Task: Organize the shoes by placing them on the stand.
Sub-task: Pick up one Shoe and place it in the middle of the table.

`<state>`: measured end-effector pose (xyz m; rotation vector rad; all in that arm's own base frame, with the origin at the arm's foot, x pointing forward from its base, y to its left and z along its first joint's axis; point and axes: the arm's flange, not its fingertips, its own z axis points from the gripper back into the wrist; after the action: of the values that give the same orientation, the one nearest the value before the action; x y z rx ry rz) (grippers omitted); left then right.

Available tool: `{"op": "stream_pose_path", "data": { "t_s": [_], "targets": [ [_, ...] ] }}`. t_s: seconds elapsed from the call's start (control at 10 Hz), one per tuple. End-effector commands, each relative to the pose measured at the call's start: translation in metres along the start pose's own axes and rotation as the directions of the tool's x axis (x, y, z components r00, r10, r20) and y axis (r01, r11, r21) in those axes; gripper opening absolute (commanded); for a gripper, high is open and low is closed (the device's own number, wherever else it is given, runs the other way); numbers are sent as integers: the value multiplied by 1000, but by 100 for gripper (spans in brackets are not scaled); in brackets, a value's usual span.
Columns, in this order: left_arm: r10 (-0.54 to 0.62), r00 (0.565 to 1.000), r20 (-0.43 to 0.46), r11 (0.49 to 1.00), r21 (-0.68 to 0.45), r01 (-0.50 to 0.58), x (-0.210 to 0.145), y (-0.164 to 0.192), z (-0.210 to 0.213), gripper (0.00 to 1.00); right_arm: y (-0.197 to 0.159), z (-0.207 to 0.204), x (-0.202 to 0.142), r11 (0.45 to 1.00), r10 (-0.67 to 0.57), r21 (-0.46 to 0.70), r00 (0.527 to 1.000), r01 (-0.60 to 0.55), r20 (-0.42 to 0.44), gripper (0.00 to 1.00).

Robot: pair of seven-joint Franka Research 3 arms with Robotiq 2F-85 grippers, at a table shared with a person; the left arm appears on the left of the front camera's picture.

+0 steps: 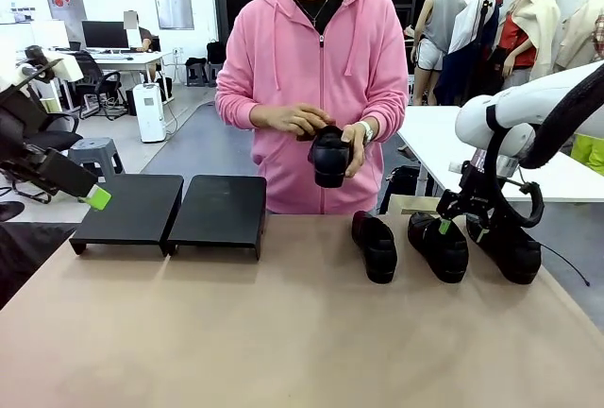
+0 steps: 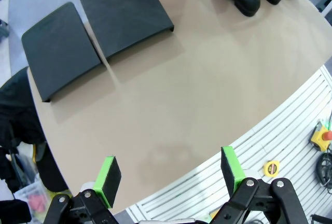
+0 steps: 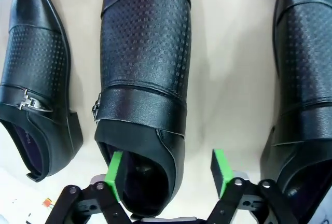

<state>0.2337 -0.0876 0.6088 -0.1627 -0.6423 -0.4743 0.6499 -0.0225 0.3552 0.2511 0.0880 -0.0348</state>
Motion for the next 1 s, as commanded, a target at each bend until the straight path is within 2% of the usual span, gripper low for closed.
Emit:
{"op": "stream_pose_path", "data": {
  "t_s": [0.0, 0.3, 0.6, 0.8, 0.9],
  "targets": [
    [-8, 1000, 5, 1000, -11, 8, -1, 1, -1, 100, 4, 3, 6, 1000, -2, -7, 1000, 2, -15, 0],
    [-8, 1000, 5, 1000, -11, 8, -1, 1, -1, 100, 5, -13, 7, 999, -28, -33, 999, 27, -33, 0],
    [-8, 1000, 5, 1000, -11, 8, -1, 1, -1, 100, 3, -12, 2, 998, -42, -49, 999, 41, -19, 0],
    [-8, 1000, 5, 1000, -11, 8, -1, 1, -1, 100, 7, 10, -11, 999, -15, -29, 1000, 15, -16, 0],
    [-8, 1000, 5, 1000, -11, 8, -1, 1, -1, 100, 14, 36, -31, 1000, -1, -25, 1000, 1, -4, 0]
  ]
}}
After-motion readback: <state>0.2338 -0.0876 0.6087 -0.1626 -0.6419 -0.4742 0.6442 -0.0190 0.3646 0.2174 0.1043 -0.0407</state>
